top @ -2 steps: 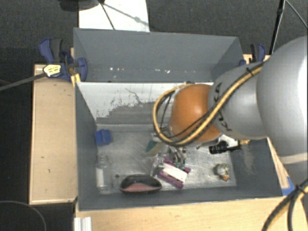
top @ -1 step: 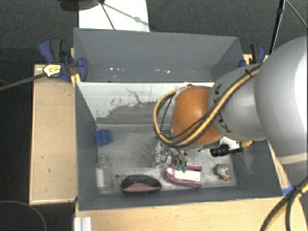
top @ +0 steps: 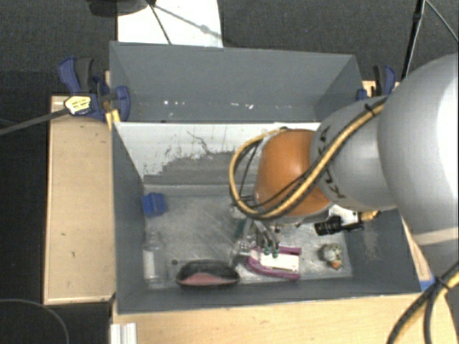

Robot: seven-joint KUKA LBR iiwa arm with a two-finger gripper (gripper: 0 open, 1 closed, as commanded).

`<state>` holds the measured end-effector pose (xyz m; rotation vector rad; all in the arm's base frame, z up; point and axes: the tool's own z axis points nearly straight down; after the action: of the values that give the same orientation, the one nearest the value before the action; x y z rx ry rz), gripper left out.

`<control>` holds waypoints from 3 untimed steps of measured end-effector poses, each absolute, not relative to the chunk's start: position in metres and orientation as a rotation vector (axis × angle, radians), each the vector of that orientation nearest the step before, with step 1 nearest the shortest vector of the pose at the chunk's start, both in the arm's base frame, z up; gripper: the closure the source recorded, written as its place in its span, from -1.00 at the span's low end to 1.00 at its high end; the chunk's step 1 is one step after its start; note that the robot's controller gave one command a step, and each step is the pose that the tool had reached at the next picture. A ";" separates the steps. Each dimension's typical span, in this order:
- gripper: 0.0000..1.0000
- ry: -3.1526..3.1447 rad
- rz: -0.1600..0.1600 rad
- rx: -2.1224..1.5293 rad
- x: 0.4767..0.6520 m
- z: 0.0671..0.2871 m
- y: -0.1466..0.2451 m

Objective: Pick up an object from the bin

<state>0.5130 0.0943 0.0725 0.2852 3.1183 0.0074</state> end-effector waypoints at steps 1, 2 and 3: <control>1.00 3.114 0.010 0.290 0.514 0.074 0.095; -1.00 3.118 0.007 0.290 0.513 0.073 0.094; -1.00 3.102 0.007 0.427 0.520 0.073 0.037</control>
Offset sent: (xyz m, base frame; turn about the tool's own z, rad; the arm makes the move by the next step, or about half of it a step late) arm 0.0000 0.0000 0.0000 0.0000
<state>0.5196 0.0372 0.0731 0.4267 3.1024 0.0075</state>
